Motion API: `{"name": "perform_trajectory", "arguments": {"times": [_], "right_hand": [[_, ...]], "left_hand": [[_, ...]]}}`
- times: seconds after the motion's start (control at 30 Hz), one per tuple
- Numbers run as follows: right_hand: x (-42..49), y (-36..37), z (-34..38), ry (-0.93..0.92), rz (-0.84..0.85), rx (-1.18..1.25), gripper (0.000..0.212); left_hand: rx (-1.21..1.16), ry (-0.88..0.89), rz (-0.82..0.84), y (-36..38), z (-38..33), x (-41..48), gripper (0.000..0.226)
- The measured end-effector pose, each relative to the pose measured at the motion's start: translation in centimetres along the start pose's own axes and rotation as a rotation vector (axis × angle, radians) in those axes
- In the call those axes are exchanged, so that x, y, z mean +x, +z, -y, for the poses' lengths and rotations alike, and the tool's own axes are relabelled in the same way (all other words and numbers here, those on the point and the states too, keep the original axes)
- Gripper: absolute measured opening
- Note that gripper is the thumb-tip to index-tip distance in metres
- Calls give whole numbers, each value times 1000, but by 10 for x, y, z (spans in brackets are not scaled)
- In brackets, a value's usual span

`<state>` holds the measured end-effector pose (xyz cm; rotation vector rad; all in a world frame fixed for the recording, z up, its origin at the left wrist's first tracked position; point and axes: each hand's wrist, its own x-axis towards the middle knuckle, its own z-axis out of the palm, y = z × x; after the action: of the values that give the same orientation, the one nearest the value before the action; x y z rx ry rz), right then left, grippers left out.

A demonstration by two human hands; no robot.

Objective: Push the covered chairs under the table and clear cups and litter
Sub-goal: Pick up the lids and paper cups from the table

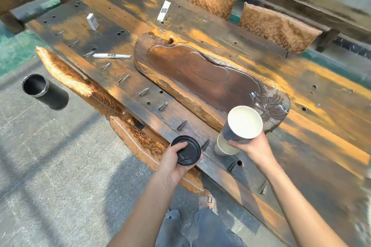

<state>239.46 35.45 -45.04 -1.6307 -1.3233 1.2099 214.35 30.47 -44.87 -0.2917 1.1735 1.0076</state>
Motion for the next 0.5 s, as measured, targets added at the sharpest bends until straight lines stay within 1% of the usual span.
{"name": "perform_trajectory", "arguments": {"times": [0.17, 0.27, 0.33, 0.5], "right_hand": [[-7, 6, -38, 20, 6, -47, 101], [-10, 15, -52, 69, 14, 2, 103], [-10, 21, -57, 96, 42, 46, 103], [-13, 23, -69, 176, 152, 56, 105]], "left_hand": [[40, 5, 7, 2, 3, 2, 42], [60, 5, 10, 1, 3, 1, 40], [62, 8, 7, 0, 3, -1, 39], [58, 10, -5, -6, 1, -3, 39]]}}
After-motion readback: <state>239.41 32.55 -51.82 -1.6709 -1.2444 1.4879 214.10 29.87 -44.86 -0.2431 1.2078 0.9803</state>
